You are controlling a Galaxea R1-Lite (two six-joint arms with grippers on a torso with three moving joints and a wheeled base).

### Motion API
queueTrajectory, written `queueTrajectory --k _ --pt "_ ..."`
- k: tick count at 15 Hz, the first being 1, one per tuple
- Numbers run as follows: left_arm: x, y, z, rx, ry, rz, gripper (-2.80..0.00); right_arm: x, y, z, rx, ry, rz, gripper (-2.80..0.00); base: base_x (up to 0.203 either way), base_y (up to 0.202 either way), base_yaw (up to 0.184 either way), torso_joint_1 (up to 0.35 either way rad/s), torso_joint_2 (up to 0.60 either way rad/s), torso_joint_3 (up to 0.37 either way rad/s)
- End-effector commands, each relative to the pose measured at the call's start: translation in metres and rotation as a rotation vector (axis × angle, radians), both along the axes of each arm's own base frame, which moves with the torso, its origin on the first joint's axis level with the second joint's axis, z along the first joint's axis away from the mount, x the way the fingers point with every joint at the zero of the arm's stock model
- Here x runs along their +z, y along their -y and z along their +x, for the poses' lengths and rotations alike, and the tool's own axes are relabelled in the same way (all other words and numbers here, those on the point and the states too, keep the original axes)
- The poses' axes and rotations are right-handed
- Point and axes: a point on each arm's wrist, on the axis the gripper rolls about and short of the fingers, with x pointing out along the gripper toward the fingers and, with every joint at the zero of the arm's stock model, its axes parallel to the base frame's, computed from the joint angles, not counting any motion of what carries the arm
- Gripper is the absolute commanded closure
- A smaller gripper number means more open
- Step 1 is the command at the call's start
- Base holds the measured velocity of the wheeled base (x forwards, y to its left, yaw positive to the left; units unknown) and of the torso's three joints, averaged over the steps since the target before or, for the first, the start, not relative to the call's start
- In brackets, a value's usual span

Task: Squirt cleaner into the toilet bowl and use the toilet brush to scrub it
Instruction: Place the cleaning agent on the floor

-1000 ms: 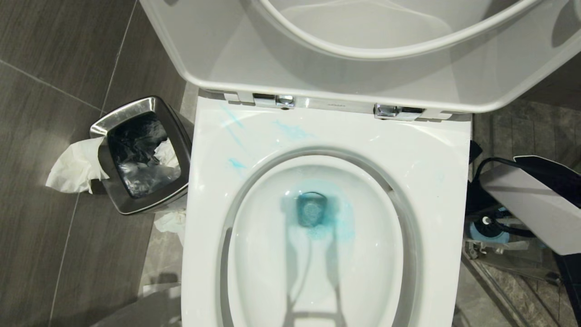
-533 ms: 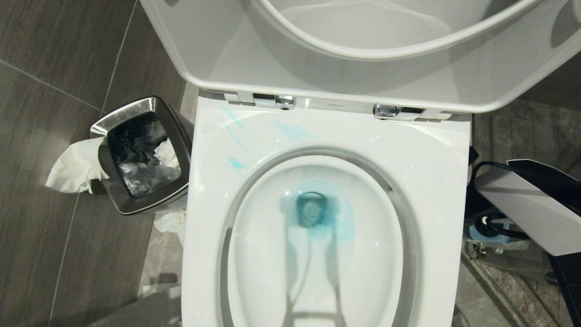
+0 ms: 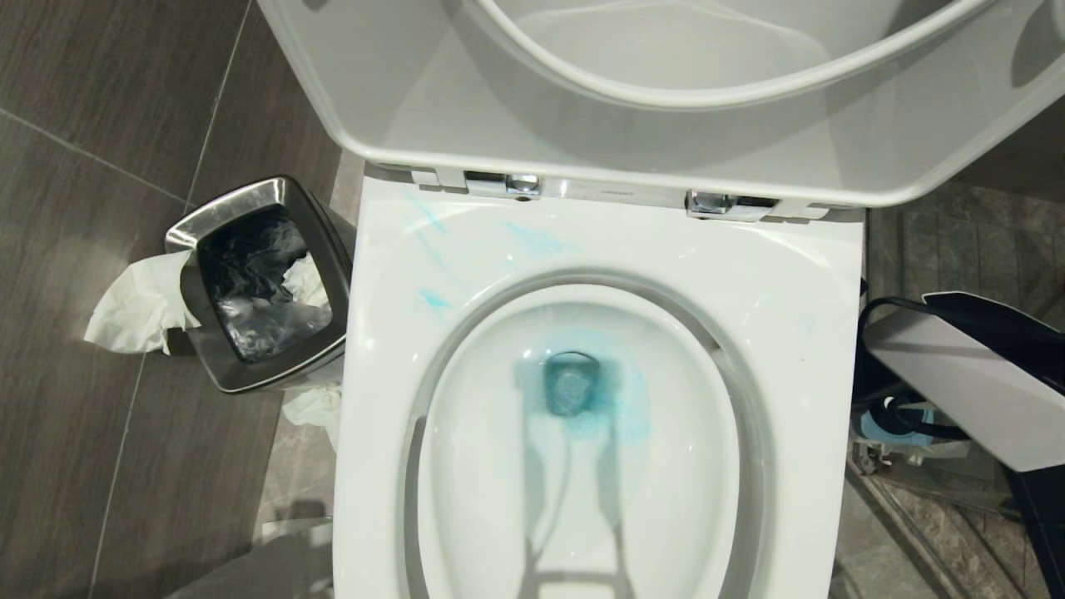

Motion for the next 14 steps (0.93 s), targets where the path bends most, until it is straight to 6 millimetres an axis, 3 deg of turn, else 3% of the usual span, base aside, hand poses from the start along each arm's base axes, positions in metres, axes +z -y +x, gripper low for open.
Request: queueTrajectory --k 1,8,14 --pt "0.0 0.0 0.0 -0.001 -0.002 0.0 0.0 0.002 0.0 -0.004 -0.017 0.003 0.007 0.0 0.0 0.0 0.0 0.0 0.0 0.0" --pt "0.0 0.0 0.0 0.001 -0.002 0.0 0.0 -0.008 0.002 -0.013 -0.019 -0.02 0.011 0.0 0.0 0.0 0.0 0.0 0.0 0.0" --pt "0.0 0.0 0.0 0.0 -0.002 0.0 0.0 -0.002 0.003 -0.017 -0.008 -0.009 0.018 0.0 0.0 0.0 0.0 0.0 0.0 0.0"
